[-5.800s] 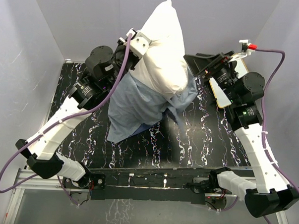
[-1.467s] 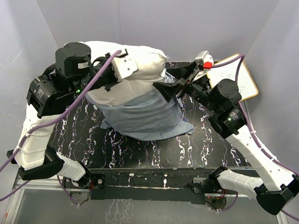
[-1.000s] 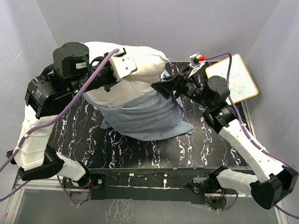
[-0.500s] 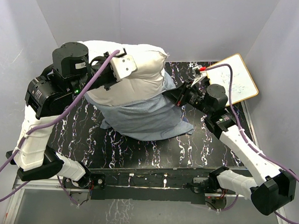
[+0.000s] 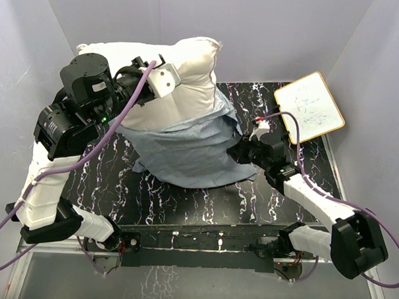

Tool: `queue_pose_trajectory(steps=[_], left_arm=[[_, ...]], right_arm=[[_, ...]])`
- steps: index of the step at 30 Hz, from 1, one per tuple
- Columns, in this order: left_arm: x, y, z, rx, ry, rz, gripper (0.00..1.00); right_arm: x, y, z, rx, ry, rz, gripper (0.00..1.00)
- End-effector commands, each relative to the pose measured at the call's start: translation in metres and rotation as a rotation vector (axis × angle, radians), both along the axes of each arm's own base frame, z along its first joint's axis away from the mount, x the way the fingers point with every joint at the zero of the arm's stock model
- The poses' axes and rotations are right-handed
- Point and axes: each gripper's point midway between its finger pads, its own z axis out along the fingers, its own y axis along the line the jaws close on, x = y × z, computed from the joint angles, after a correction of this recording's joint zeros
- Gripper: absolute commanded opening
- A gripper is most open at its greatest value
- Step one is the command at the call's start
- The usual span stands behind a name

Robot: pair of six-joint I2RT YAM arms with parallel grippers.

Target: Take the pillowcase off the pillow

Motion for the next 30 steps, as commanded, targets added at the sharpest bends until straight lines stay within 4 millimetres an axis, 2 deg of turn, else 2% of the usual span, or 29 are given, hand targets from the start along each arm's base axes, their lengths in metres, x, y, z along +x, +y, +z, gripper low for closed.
queue_pose_trajectory(steps=[1,3,4,5,6,7,9,11,13,15,19,23,27,30], left_arm=[[-0.017,0.036,0.099,-0.213,-0.301,0.079,0.0],[-0.017,0.034,0.091,-0.195,-0.268,0.067,0.0],[-0.018,0.032,0.085,-0.187,-0.245,0.059,0.0],[-0.018,0.03,0.078,-0.179,-0.223,0.051,0.0],[-0.018,0.027,0.071,-0.171,-0.203,0.037,0.0],[-0.019,0.025,0.066,-0.168,-0.187,0.031,0.0],[-0.019,0.021,0.058,-0.166,-0.155,0.016,0.0],[-0.019,0.019,0.054,-0.163,-0.132,0.008,0.0],[-0.019,0.017,0.052,-0.159,-0.121,0.003,0.0],[-0.018,0.016,0.05,-0.152,-0.113,0.0,0.0],[-0.017,0.016,0.05,-0.155,-0.1,0.006,0.0],[-0.016,0.015,0.051,-0.157,-0.099,0.009,0.0],[-0.015,0.014,0.052,-0.161,-0.097,0.01,0.0],[-0.015,0.014,0.054,-0.165,-0.1,0.007,0.0]], right_arm=[[0.015,-0.021,-0.014,-0.109,-0.066,-0.085,0.08],[0.011,-0.015,0.01,-0.092,-0.148,-0.036,0.12],[0.009,-0.011,0.033,-0.052,-0.217,-0.015,0.23],[0.003,-0.004,0.059,-0.004,-0.289,0.029,0.47],[-0.002,0.001,0.085,0.037,-0.351,0.065,0.6],[-0.008,0.006,0.11,0.073,-0.409,0.098,0.66],[-0.018,0.013,0.155,0.117,-0.529,0.167,0.73],[-0.029,0.019,0.198,0.118,-0.661,0.229,0.77],[-0.037,0.023,0.226,0.077,-0.792,0.275,0.8],[-0.043,0.025,0.245,-0.005,-0.927,0.323,0.82],[-0.052,0.033,0.261,-0.144,-1.115,0.432,0.85],[-0.062,0.055,0.262,-0.254,-1.233,0.572,0.86],[-0.064,0.082,0.247,-0.366,-1.247,0.653,0.8],[-0.057,0.093,0.243,-0.415,-1.245,0.627,0.7]])
